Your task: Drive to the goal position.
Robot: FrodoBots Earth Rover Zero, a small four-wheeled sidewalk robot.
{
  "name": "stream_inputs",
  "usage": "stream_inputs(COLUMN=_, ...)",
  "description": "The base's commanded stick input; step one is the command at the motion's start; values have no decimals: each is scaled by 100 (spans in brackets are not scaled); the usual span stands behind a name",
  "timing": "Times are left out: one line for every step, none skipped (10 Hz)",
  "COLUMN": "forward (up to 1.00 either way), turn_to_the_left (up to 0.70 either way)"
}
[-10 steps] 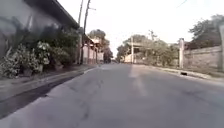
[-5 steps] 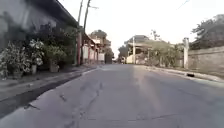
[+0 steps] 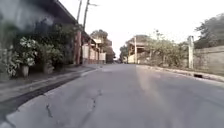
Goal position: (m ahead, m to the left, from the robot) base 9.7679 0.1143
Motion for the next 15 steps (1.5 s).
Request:
stream_inputs(forward=100, turn_to_the_left=-20)
stream_inputs(forward=100, turn_to_the_left=-4)
stream_inputs(forward=100, turn_to_the_left=0)
stream_inputs(forward=100, turn_to_the_left=0)
stream_inputs(forward=100, turn_to_the_left=0)
stream_inputs(forward=100, turn_to_the_left=0)
stream_inputs(forward=100, turn_to_the_left=0)
stream_inputs(forward=100, turn_to_the_left=0)
stream_inputs(forward=100, turn_to_the_left=0)
stream_inputs(forward=100, turn_to_the_left=0)
stream_inputs(forward=100, turn_to_the_left=0)
stream_inputs(forward=100, turn_to_the_left=0)
stream_inputs(forward=100, turn_to_the_left=0)
stream_inputs(forward=100, turn_to_the_left=0)
stream_inputs(forward=100, turn_to_the_left=0)
